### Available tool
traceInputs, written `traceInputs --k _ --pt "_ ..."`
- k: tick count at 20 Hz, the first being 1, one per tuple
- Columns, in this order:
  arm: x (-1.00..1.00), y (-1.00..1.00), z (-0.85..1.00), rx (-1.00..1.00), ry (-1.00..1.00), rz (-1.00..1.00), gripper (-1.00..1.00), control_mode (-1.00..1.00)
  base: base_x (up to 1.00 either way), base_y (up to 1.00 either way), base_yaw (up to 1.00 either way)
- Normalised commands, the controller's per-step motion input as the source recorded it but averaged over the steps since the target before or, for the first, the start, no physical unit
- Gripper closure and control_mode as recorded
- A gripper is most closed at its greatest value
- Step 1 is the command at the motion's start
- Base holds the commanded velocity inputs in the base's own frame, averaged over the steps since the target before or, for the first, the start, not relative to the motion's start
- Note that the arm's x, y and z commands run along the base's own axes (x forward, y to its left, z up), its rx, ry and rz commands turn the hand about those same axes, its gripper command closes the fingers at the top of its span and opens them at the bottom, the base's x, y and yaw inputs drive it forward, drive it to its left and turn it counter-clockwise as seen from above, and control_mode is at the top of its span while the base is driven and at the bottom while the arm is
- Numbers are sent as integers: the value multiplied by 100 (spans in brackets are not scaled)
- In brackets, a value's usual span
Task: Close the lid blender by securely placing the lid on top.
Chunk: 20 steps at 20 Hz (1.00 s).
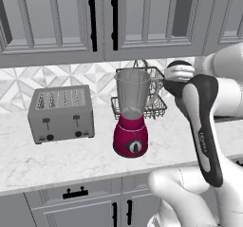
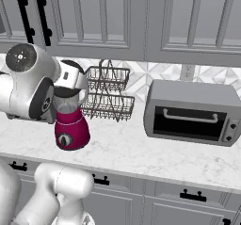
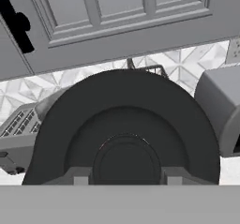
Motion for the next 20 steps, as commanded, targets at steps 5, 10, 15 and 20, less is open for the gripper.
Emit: traceInputs --k 5,10,15,20 --pt "14 79 69 -9 -3 0 100 -100 0 0 0" --pt "54 53 -8 -7 1 0 100 -100 0 0 0" --pt "63 28 -39 -3 7 0 100 -100 0 0 0" --pt "65 14 -30 0 10 0 100 -100 0 0 0"
